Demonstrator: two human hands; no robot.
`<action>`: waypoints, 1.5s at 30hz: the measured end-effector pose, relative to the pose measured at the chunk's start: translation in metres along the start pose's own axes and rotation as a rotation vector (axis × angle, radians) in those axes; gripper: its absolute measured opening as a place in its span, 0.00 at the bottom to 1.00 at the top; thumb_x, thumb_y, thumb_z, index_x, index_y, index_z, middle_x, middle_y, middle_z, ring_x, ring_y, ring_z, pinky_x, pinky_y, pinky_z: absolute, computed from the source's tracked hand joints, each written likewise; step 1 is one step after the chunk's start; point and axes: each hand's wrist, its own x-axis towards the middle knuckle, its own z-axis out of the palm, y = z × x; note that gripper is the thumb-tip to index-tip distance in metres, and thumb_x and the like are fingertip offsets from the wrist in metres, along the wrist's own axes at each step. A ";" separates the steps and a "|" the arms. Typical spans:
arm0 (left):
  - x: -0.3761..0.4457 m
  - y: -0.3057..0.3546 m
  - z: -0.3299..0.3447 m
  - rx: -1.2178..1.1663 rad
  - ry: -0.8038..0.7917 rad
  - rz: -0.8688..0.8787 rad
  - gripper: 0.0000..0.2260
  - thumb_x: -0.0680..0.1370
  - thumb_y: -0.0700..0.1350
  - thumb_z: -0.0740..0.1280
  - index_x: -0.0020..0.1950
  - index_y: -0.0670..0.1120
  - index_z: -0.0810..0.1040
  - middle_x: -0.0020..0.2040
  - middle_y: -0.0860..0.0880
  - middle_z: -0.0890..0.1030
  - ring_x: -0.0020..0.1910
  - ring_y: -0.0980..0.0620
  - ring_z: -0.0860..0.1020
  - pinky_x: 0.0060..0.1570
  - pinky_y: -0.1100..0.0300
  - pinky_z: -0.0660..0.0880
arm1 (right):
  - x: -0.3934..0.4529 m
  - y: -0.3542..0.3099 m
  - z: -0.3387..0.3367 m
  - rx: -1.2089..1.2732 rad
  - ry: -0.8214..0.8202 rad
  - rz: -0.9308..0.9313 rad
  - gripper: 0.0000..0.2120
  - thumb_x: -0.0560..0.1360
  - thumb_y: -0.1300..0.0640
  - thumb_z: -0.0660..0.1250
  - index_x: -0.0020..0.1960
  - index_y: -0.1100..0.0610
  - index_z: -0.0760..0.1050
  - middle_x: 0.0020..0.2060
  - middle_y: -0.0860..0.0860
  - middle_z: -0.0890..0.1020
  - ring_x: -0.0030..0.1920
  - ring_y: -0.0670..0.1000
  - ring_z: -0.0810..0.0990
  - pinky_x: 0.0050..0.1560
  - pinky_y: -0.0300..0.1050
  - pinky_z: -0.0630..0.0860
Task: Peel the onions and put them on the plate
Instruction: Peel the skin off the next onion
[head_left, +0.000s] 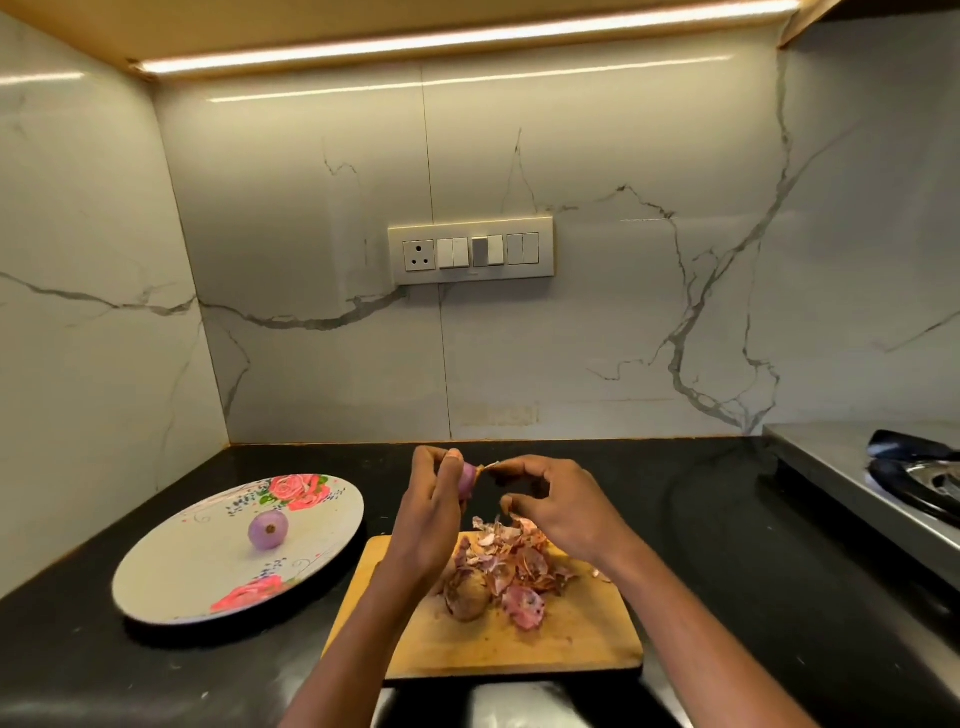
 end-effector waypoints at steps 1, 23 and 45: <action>-0.001 0.001 0.001 0.000 -0.005 -0.001 0.08 0.85 0.51 0.54 0.52 0.49 0.68 0.45 0.48 0.74 0.40 0.56 0.72 0.39 0.62 0.71 | 0.000 0.000 -0.003 -0.007 -0.003 -0.006 0.16 0.77 0.57 0.72 0.63 0.44 0.80 0.55 0.38 0.82 0.55 0.37 0.79 0.52 0.26 0.73; -0.001 -0.001 0.001 0.015 -0.056 -0.043 0.11 0.85 0.52 0.56 0.55 0.45 0.70 0.49 0.47 0.75 0.45 0.54 0.74 0.42 0.64 0.72 | -0.009 -0.007 0.003 -0.458 0.121 -0.353 0.10 0.82 0.49 0.61 0.57 0.49 0.79 0.46 0.42 0.80 0.44 0.44 0.74 0.49 0.41 0.73; -0.003 -0.002 -0.009 0.001 -0.028 -0.072 0.13 0.86 0.51 0.53 0.48 0.44 0.71 0.41 0.46 0.72 0.37 0.56 0.70 0.34 0.66 0.68 | -0.006 0.006 -0.008 -0.169 -0.073 -0.172 0.12 0.74 0.47 0.74 0.57 0.43 0.81 0.49 0.37 0.82 0.52 0.38 0.79 0.50 0.32 0.75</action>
